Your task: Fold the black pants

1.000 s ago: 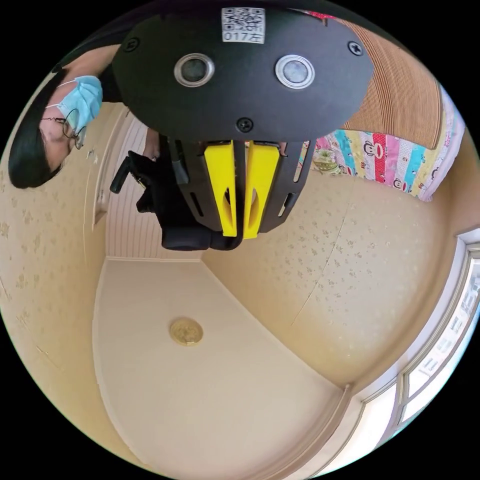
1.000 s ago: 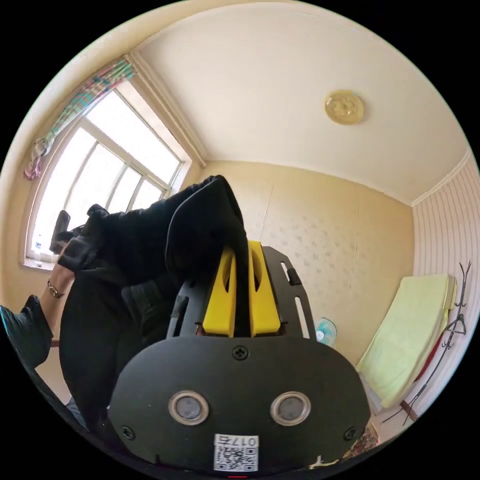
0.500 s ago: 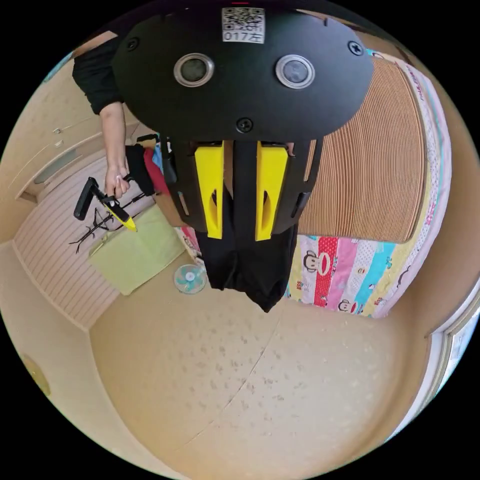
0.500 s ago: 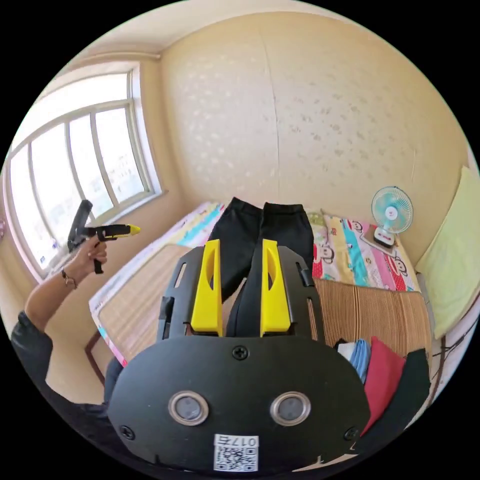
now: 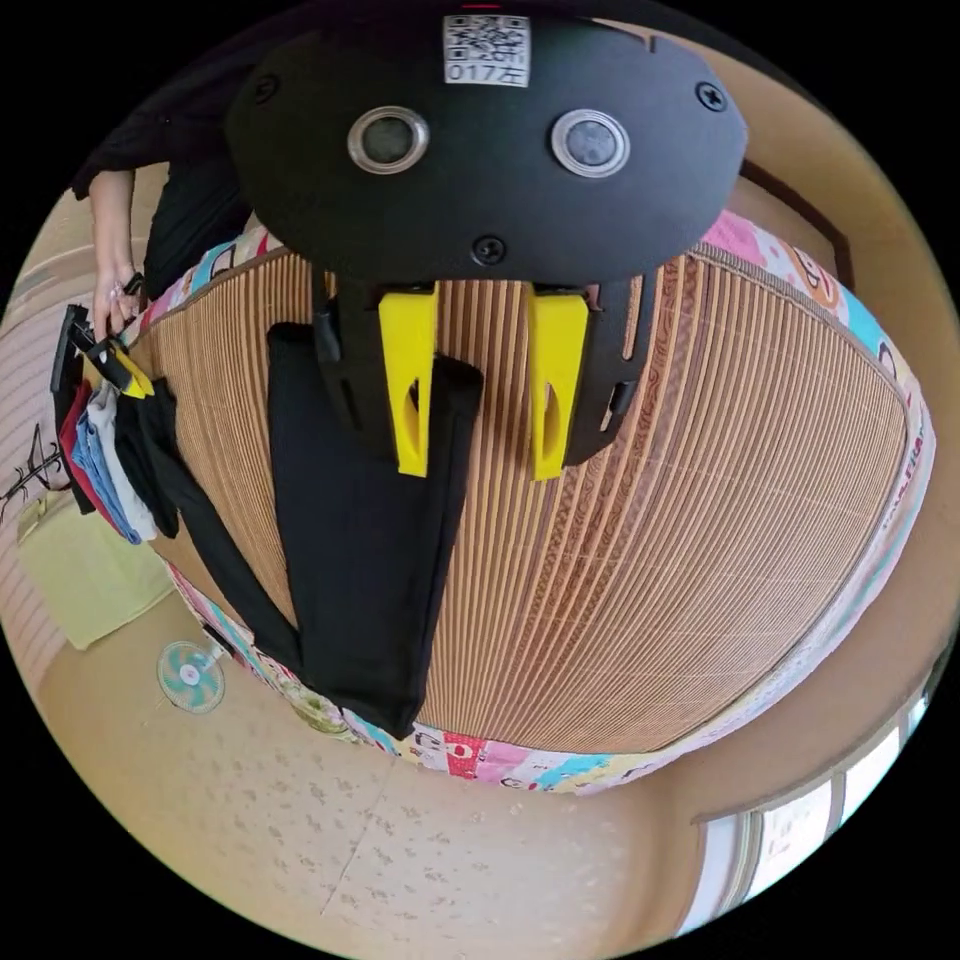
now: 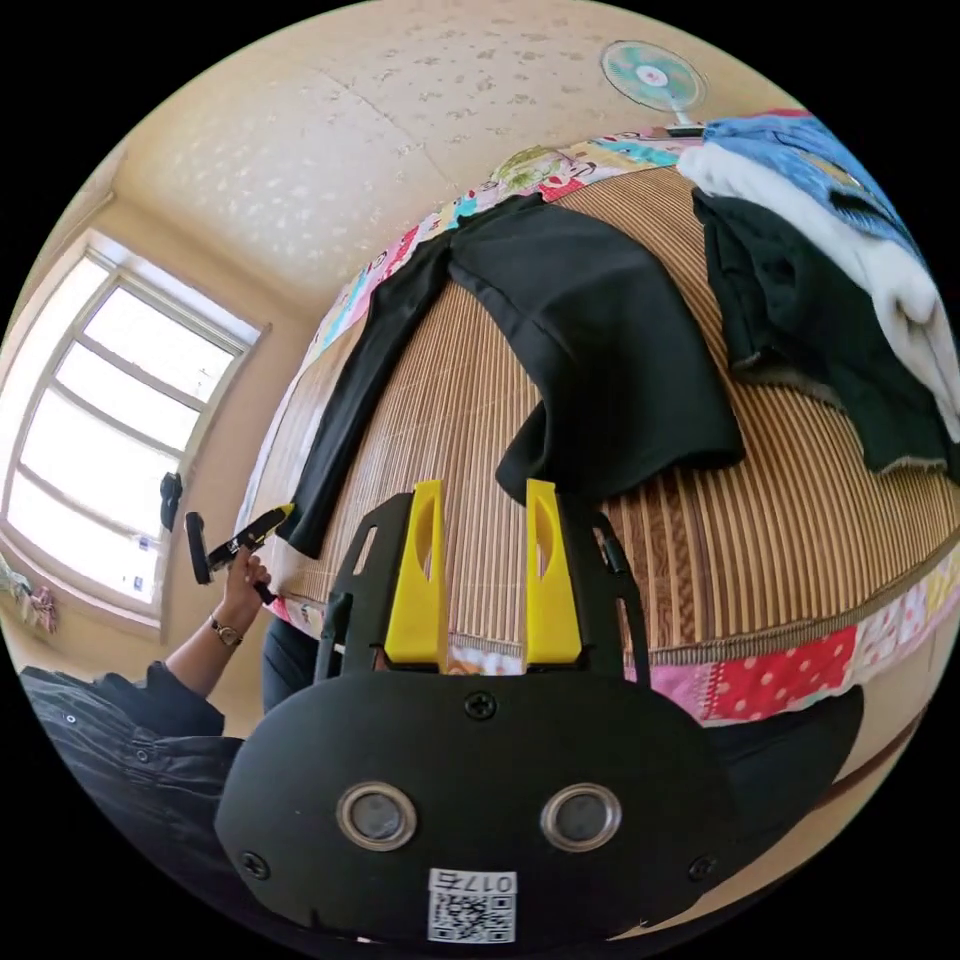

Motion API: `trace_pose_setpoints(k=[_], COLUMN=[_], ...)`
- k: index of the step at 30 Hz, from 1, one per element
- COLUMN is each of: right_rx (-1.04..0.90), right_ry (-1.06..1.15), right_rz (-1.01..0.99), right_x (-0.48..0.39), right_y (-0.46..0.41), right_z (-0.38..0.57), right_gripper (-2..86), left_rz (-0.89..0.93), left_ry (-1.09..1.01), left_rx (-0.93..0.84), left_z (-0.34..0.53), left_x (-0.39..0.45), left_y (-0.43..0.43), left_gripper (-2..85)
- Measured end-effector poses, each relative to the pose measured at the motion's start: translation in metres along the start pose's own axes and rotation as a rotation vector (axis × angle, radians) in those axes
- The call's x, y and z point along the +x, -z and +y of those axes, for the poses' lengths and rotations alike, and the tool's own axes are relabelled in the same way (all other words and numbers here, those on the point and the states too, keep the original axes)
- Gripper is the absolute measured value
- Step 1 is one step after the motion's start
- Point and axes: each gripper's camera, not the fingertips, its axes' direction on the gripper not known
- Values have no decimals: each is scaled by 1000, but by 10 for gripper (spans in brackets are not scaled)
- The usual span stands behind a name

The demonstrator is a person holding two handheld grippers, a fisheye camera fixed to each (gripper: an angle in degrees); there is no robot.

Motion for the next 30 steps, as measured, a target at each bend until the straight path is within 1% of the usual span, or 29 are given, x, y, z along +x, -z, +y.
trace_pose_setpoints(k=[2,3,4,5,6,7,9,10,13,15,16,17,18,19,22,24,25,26,27,28,29,30], right_rx=[-15,-16,-12,0,17,23,31,22,-111,-253,-298,-397,-449,-444,-241,-15,46,156,215,223,188,77], right_ry=[-21,-10,-2,11,27,38,93,112,204,262,276,299,314,321,298,219,196,146,101,88,84,85], right_rz=[6,23,34,55,64,63,45,33,-109,-232,-254,-280,-274,-259,-98,133,200,329,424,455,491,514], right_x=[2,0,-1,-5,-10,-12,-26,-30,-53,-75,-82,-96,-107,-111,-111,-90,-84,-70,-58,-52,-40,-26], right_y=[-5,-5,-5,-1,5,8,16,16,-7,-45,-56,-77,-88,-88,-48,4,17,40,54,58,55,39], right_z=[3,2,1,-2,-6,-9,-18,-19,-23,-10,-5,6,16,20,27,22,21,20,16,13,6,-3], right_gripper=[125,126,126,126,127,127,127,127,130,135,136,137,137,136,134,139,142,148,156,161,158,141], left_rz=[14,8,49,62,120,227,385,422,449,457,472,475,473,463,400,349,317,301,273,263,266,282], left_ry=[6,-26,-100,-111,-92,-39,11,38,45,94,123,136,155,159,138,101,67,56,51,57,62,69], left_rx=[27,5,-41,-76,-131,-191,-237,-227,-188,-176,-170,-166,-154,-132,-66,-30,-17,-12,0,23,37,59], left_z=[3,3,2,2,4,11,32,51,100,122,133,137,143,148,156,158,157,157,156,155,154,153], left_x=[-2,4,12,15,14,10,8,10,24,27,25,23,19,13,-3,-9,-11,-12,-14,-16,-17,-17], left_y=[-1,-1,-2,-2,1,4,10,17,35,41,44,47,53,63,97,119,131,136,145,153,155,158], left_gripper=[117,92,63,48,45,42,39,39,42,45,47,49,50,50,50,51,51,51,51,51,51,51])
